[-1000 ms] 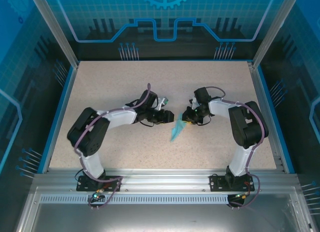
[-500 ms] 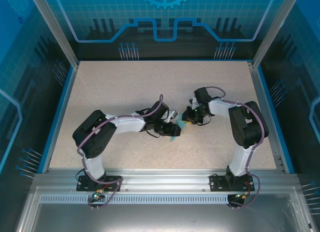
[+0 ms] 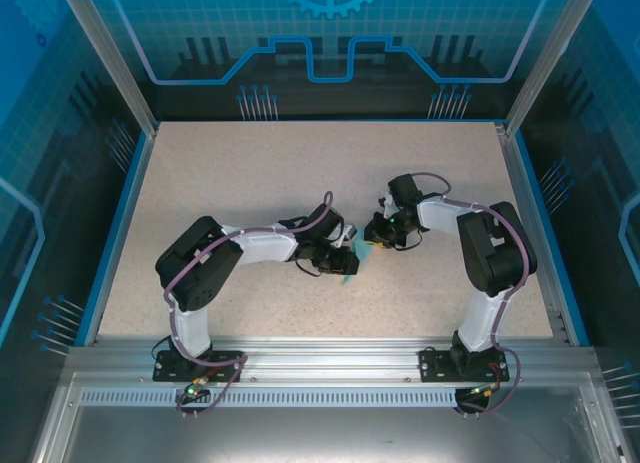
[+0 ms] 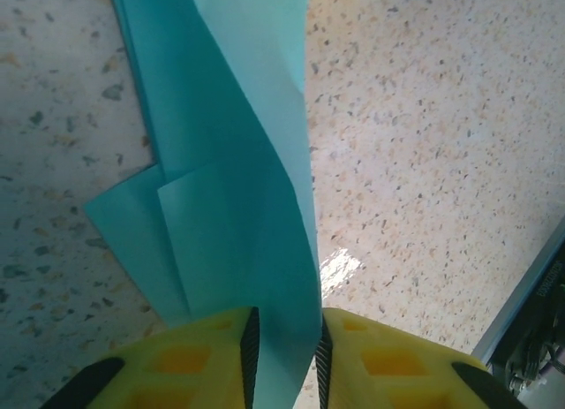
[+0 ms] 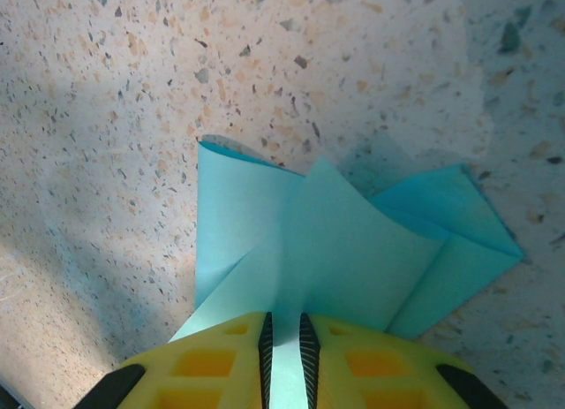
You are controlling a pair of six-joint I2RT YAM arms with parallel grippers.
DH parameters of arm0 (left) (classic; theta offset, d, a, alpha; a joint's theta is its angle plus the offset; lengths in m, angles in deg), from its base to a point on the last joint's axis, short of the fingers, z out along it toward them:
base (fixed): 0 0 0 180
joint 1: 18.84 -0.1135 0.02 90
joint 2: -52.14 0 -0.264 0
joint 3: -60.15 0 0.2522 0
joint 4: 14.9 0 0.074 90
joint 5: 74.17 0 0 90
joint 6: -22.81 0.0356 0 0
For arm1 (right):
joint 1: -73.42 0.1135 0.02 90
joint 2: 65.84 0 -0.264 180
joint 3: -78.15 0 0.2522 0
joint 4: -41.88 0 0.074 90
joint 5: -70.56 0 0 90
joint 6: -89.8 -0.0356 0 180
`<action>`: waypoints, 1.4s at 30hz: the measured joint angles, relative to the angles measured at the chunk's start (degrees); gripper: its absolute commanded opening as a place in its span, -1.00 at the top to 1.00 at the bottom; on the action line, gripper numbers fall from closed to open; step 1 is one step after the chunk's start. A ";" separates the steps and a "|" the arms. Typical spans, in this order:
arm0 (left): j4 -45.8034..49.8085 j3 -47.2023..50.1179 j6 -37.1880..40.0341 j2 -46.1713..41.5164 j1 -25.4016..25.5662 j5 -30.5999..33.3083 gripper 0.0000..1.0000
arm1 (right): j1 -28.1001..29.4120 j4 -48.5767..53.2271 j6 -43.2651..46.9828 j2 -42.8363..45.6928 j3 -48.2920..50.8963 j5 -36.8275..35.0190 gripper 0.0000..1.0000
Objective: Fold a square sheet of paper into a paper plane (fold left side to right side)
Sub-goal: Fold the wing for the fifth time at the center of the table.
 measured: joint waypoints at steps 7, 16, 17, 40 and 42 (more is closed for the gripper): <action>0.35 0.00 0.02 0.42 0.00 0.20 0.59 | 0.00 0.00 0.00 -0.02 0.00 0.00 0.60; 0.11 0.00 0.02 0.94 0.00 -0.13 0.68 | -0.33 -0.66 0.17 0.13 0.39 1.05 0.58; -0.09 0.02 -0.02 1.14 -0.07 -0.33 0.69 | -0.48 -0.81 0.33 0.35 0.61 1.29 0.58; -10.71 4.28 -3.61 3.76 -4.22 -10.73 0.84 | -2.38 -1.16 4.22 18.12 14.27 9.90 0.61; -11.39 4.44 -4.22 3.98 -4.52 -11.54 0.85 | -1.25 -2.47 3.76 18.12 15.47 10.95 0.61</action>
